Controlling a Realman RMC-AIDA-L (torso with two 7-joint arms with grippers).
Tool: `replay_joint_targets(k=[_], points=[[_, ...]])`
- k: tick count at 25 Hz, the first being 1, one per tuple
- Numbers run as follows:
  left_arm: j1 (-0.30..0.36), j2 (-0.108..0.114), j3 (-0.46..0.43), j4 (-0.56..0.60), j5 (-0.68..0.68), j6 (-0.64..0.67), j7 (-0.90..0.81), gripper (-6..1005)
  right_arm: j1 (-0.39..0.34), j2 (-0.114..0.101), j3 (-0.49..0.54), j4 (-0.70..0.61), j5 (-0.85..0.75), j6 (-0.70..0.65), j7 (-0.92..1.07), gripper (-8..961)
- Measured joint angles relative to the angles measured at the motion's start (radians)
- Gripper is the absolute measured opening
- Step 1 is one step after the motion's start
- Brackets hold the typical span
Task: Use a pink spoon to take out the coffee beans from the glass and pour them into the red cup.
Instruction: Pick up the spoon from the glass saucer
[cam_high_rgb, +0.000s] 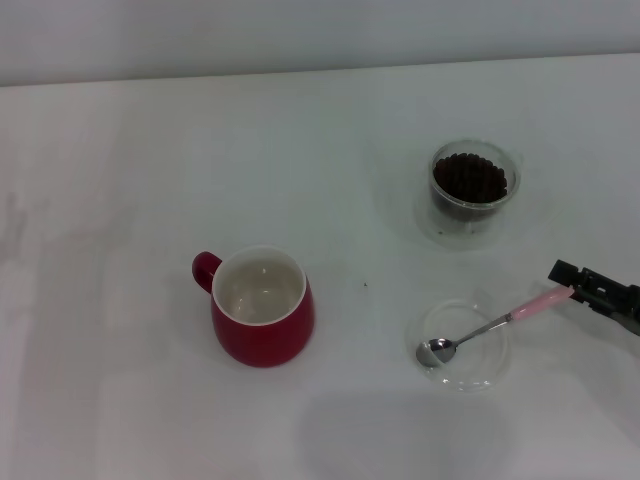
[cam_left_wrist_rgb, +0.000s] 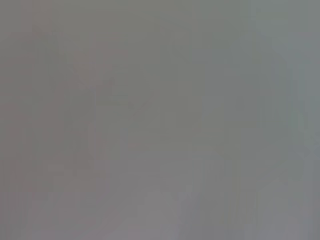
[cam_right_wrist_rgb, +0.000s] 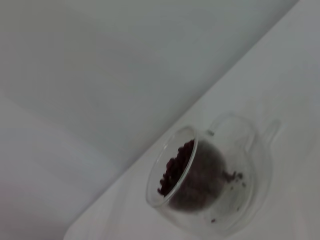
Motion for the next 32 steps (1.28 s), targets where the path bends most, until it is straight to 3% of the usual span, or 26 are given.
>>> replay_joint_targets(k=[10,18,32], points=[[0.0,0.0,0.0,0.0,0.0,0.007,0.0,879,0.004,0.009,-0.026,0.0,-0.001,-0.007,0.002,833],[-0.001,0.0,0.0,0.0,0.0,0.006,0.0,879,-0.01,0.059,-0.002,-0.001,0.008,-0.005,-0.01,809],[-0.022,0.001,0.0,-0.001,0.0,0.007,0.005,879,-0.054,0.097,0.076,-0.007,0.012,-0.02,-0.031,795]])
